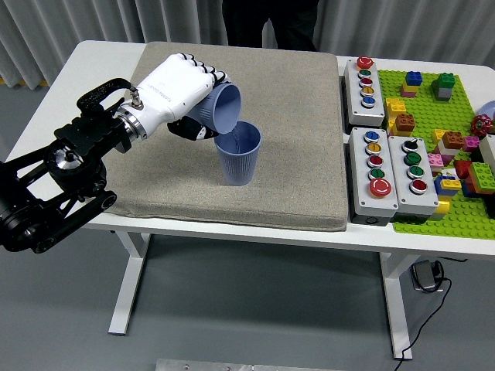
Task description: Pick cup pour cup place
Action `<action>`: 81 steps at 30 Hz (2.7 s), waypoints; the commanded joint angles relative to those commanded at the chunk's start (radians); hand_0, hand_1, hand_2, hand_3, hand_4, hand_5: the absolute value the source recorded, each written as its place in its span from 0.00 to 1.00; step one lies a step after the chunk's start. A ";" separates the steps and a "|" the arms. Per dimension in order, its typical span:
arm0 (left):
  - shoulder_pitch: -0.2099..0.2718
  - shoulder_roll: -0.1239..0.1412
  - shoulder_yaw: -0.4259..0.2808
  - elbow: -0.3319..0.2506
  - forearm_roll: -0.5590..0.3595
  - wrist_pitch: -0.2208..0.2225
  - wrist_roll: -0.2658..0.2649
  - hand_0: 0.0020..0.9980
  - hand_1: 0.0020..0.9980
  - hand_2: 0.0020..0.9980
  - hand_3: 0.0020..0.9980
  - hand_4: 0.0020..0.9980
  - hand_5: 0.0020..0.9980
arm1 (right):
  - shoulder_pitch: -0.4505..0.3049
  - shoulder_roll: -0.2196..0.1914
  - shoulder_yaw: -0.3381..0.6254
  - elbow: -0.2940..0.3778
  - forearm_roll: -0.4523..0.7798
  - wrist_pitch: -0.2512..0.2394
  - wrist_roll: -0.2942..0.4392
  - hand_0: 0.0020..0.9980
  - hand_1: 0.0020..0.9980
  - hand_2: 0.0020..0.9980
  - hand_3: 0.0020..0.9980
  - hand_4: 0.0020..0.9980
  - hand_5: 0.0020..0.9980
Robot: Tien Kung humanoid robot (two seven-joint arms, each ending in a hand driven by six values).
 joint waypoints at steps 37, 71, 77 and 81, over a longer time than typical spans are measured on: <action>-0.135 0.054 0.171 -0.001 0.000 -0.005 0.036 0.56 0.47 0.50 0.51 0.82 0.17 | 0.002 -0.002 -0.009 0.000 0.023 -0.005 0.002 0.70 0.63 0.58 0.59 0.00 0.20; -0.065 0.054 0.023 0.074 -0.266 0.114 -0.029 0.56 0.47 0.50 0.51 0.82 0.17 | -0.012 0.002 -0.006 0.000 0.021 -0.004 0.000 0.70 0.63 0.58 0.59 0.00 0.20; -0.031 0.037 -0.070 0.136 -0.519 0.167 -0.086 0.56 0.48 0.50 0.51 0.82 0.17 | -0.010 0.002 -0.006 0.000 0.020 -0.004 0.000 0.70 0.63 0.58 0.59 0.00 0.20; 0.002 0.007 -0.096 0.196 -0.688 0.193 -0.158 0.56 0.48 0.50 0.51 0.82 0.17 | -0.008 0.003 -0.004 0.000 0.017 -0.004 -0.001 0.70 0.63 0.58 0.59 0.00 0.20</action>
